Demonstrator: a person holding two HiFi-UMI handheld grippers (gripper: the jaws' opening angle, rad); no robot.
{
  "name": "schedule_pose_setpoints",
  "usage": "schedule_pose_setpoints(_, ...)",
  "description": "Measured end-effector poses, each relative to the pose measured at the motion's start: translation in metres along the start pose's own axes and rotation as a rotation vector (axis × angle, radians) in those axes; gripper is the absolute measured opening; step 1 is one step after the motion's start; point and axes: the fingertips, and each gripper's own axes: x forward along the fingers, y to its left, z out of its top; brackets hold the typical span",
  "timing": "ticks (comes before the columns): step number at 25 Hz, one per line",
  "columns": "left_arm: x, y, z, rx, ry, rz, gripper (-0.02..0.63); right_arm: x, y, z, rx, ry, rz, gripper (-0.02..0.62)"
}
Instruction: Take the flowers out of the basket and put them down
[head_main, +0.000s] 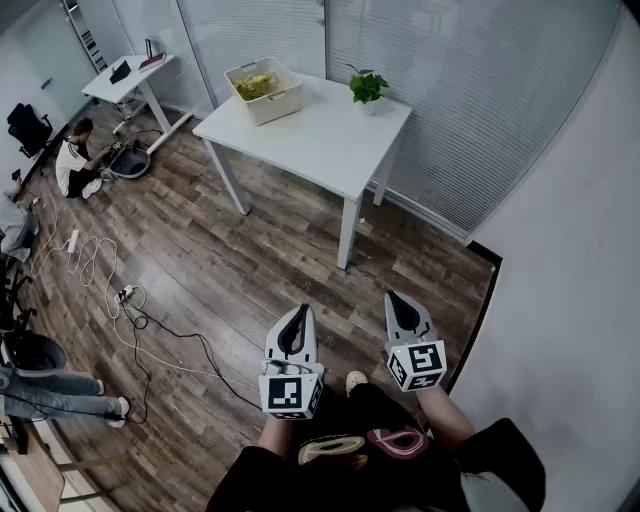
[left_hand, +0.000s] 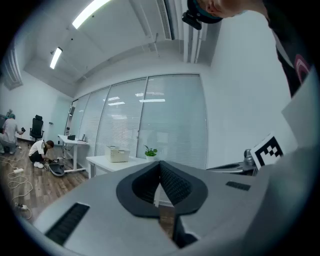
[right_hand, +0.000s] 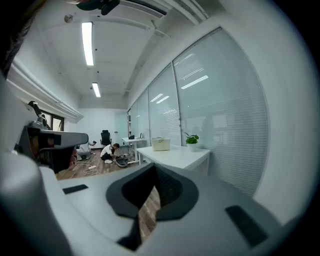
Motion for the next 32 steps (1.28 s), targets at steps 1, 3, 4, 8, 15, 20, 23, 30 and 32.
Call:
schedule_pose_setpoints(1, 0.000, -0.001, -0.001, 0.002, -0.001, -0.006, 0.017, -0.001, -0.001, -0.001, 0.000, 0.002, -0.007, 0.009)
schedule_pose_setpoints(3, -0.002, -0.001, -0.001, 0.005, -0.002, -0.013, 0.017, -0.002, 0.000, -0.001, 0.000, 0.004, -0.014, 0.009)
schedule_pose_setpoints(4, -0.003, 0.001, 0.000, 0.005, -0.001, -0.013, 0.017, -0.002, 0.003, 0.000, -0.001, 0.003, -0.014, 0.009)
schedule_pose_setpoints(8, -0.003, 0.012, 0.003, -0.013, -0.007, -0.005, 0.017, 0.003, 0.010, 0.003, -0.014, 0.000, -0.010, 0.009)
schedule_pose_setpoints(15, -0.007, 0.034, 0.000, -0.034, -0.014, 0.006, 0.017, 0.009, 0.022, 0.009, 0.029, -0.038, -0.010, 0.009)
schedule_pose_setpoints(20, -0.010, 0.054, -0.001, -0.049, -0.012, -0.004, 0.017, 0.016, 0.037, 0.011, 0.038, -0.047, -0.024, 0.009)
schedule_pose_setpoints(23, -0.012, 0.070, -0.003, -0.072, -0.006, -0.018, 0.017, 0.025, 0.050, 0.007, 0.049, -0.034, -0.024, 0.011)
schedule_pose_setpoints(30, -0.023, 0.106, -0.007, -0.078, 0.006, -0.026, 0.017, 0.037, 0.094, -0.001, 0.051, -0.019, -0.016, 0.011)
schedule_pose_setpoints(32, -0.025, 0.115, -0.009, -0.080, 0.008, -0.021, 0.017, 0.040, 0.100, -0.001, 0.048, -0.018, -0.015, 0.011)
